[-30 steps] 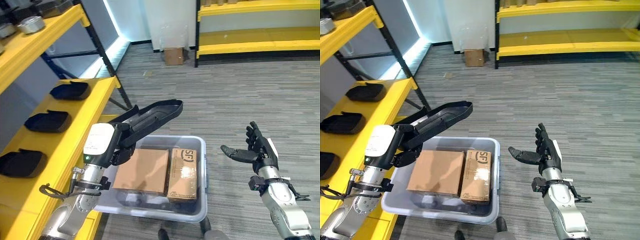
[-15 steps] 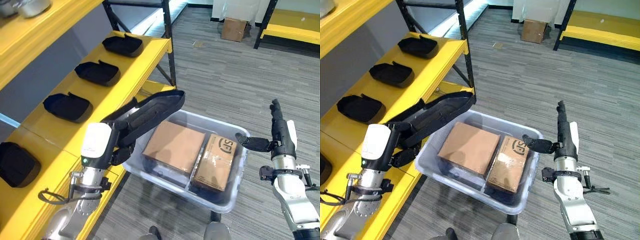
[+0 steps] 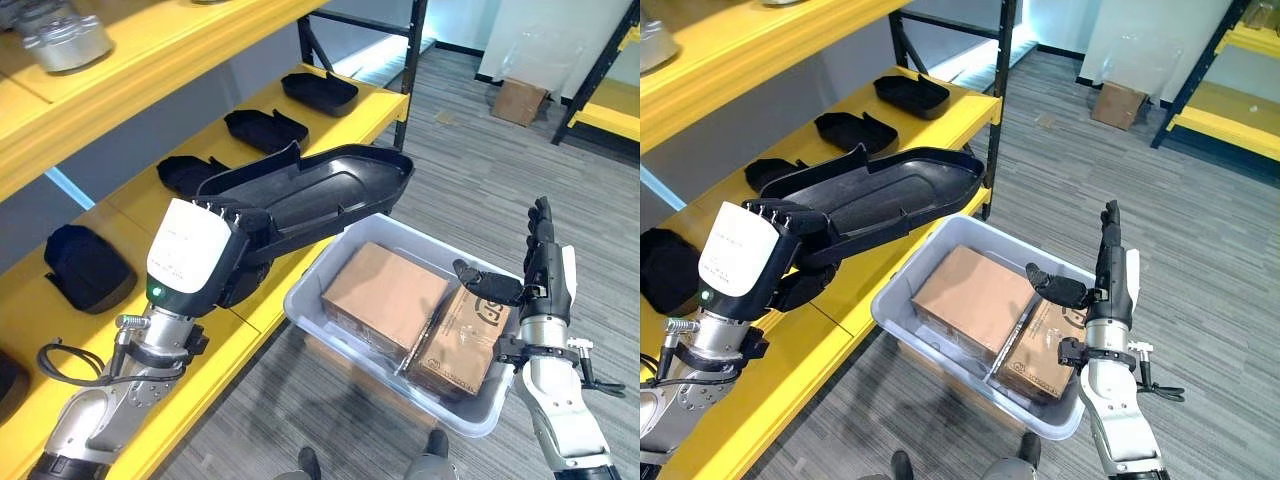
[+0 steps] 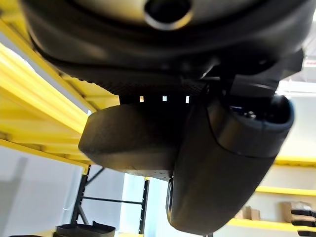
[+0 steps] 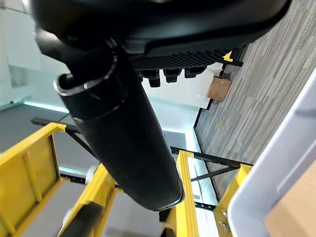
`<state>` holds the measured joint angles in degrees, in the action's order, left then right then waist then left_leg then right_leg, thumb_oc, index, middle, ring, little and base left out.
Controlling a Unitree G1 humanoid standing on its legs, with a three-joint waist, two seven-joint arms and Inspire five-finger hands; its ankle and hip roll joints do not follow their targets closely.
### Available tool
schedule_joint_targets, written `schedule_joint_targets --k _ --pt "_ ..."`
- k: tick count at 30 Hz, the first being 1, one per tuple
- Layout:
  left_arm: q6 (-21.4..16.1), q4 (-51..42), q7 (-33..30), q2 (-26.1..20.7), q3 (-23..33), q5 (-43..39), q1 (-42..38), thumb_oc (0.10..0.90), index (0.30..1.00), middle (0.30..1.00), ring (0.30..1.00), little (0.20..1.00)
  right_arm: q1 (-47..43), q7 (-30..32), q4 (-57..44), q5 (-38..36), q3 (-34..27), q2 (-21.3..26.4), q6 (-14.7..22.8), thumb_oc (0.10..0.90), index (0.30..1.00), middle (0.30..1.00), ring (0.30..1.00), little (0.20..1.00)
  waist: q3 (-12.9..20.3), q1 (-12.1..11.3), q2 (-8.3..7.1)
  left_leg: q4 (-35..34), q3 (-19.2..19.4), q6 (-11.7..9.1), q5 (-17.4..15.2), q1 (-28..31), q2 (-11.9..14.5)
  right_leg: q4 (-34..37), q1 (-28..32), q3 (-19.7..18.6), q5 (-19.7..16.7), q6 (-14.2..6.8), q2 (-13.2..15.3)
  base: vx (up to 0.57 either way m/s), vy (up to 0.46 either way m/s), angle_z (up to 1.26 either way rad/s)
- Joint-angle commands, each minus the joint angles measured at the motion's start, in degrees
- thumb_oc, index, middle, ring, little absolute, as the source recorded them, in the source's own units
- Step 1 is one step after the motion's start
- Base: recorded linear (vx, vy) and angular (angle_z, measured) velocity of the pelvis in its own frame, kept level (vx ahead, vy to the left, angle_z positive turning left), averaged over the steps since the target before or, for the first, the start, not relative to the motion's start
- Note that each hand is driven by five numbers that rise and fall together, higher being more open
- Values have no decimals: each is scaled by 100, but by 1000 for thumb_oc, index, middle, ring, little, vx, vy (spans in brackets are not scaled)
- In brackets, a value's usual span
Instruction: Move parts from the plastic box to the shelf.
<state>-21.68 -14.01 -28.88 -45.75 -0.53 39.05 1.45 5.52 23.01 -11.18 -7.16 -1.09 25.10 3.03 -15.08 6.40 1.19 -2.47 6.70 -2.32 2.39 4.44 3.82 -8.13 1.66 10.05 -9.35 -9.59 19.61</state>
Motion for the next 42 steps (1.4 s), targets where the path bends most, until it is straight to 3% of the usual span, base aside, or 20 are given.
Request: schedule_joint_targets --k 1,4,5,6,10,12,13,16,20,21,22,23,26,30,32,35,40,42 --pt "90 -322 -510 50 479 -408 -556 400 300 300 300 300 -352 70 -674 350 -348 235 926 900 1000 1000 1000 1000 516 107 52 -253 -86 409 -329 -13 -390 -633 -340 -821 1074 319 -1751 -34 52 112" --pt "173 -362 -622 124 507 -428 -434 400 300 300 300 300 -246 -88 -812 85 -492 351 1049 900 1000 1000 1000 1000 484 155 17 -253 -517 432 -187 -191 -598 -931 -490 -1320 1152 525 -2326 -96 16 104" --pt "221 -350 -701 121 500 -424 -380 400 300 300 300 300 -269 -151 -798 37 -472 378 1148 900 1000 1000 1000 1000 447 174 25 -253 -655 463 -190 -191 -678 -1079 -703 -1448 943 466 -2385 -181 -101 116" --pt "340 -296 -747 138 499 -469 -298 400 300 300 300 300 -367 -180 -692 -65 -346 384 1393 900 1000 1000 1000 1000 388 137 81 -253 -925 469 -108 -233 -761 -943 -791 -1535 1064 597 -2505 -139 -124 79" --pt "429 -116 -756 304 434 -673 -216 400 300 300 300 300 -662 -131 -559 -150 -169 463 1441 900 1000 1000 1000 1000 388 1 162 -253 -1147 418 -31 -322 -906 -334 -488 -1474 1209 734 -2464 -93 -37 35" --pt "215 5 -665 502 372 -717 -179 400 300 300 300 300 -722 -4 -494 23 -68 423 1402 900 1000 1000 1000 1000 356 -67 217 -197 -972 381 15 -437 -894 -42 -301 -1359 1236 765 -2348 -129 14 45" --pt "73 38 -566 593 351 -703 -210 400 300 300 300 300 -660 104 -503 91 -81 396 1407 900 1000 1000 1000 1000 358 -13 201 -164 -531 301 5 -457 -763 76 -207 -1177 1249 738 -2258 -101 33 50" --pt "-52 22 -535 727 294 -584 -244 400 300 300 300 300 -582 170 -495 163 -98 367 1484 900 1000 1000 1000 1000 392 84 115 34 59 135 -119 -448 -447 211 -32 -884 1295 698 -2013 -70 129 114" --pt "134 -71 -623 750 309 -462 -224 400 300 300 300 300 -575 6 -452 112 -85 460 1511 900 1000 1000 1000 1000 447 126 10 268 271 63 -213 -392 -64 150 -9 -719 1326 725 -1781 -43 166 39" --pt "129 -126 -697 741 351 -492 -178 400 300 300 300 300 -574 -49 -443 62 -108 567 1524 900 1000 1000 1000 1000 485 155 -67 328 384 9 -213 -301 276 51 -35 -632 1384 754 -1642 -46 213 18" --pt "134 -133 -726 740 357 -489 -170 400 300 300 300 300 -579 -59 -437 64 -110 586 1533 900 1000 1000 1000 1000 489 162 -79 334 397 -7 -207 -290 328 28 -40 -617 1399 761 -1623 -38 470 7" --pt "232 -166 -834 768 360 -463 -143 400 300 300 300 300 -708 -51 -425 4 -51 697 1502 900 1000 1000 1000 1000 495 165 -131 414 350 -186 138 -319 851 -82 -50 -593 1490 795 -1448 -3 382 9" --pt "429 -125 -1037 804 262 -453 -110 400 300 300 300 300 -826 -122 -424 -76 31 860 1410 900 1000 1000 1000 1000 483 185 -35 321 255 -319 322 -238 1061 -199 -117 -567 1583 764 -1269 16 510 21" --pt "507 -113 -1127 862 232 -407 -57 400 300 300 300 300 -755 -183 -439 -203 -48 962 1399 900 1000 1000 1000 1000 490 220 78 99 329 -385 177 -98 954 -205 -109 -534 1550 643 -1113 40 382 12" --pt "660 -104 -946 926 292 -553 -31 400 300 300 300 300 -676 -308 -493 -275 -47 838 1314 900 1000 1000 1000 1000 574 83 132 -241 203 -415 74 32 643 221 71 -430 1232 360 -919 128 584 29" --pt "553 -86 -806 919 459 -567 30 400 300 300 300 300 -607 -347 -640 -162 -16 666 1210 900 1000 1000 1000 1000 676 -47 40 -253 157 -308 -102 33 416 679 200 -240 849 92 -737 60 299 28" --pt "585 -24 -834 887 785 -597 211 400 300 300 300 300 -565 -445 -719 -88 -32 431 1241 900 1000 1000 1000 1000 793 -256 -85 -253 381 -91 -328 25 64 1085 255 116 384 -118 -488 23 291 12" --pt "652 50 -921 895 909 -559 294 400 300 300 300 300 -624 -552 -710 -50 25 368 1257 900 1000 1000 1000 1000 818 -376 -119 -253 596 -47 -369 40 -17 1163 247 456 281 -147 -458 12 175 1"
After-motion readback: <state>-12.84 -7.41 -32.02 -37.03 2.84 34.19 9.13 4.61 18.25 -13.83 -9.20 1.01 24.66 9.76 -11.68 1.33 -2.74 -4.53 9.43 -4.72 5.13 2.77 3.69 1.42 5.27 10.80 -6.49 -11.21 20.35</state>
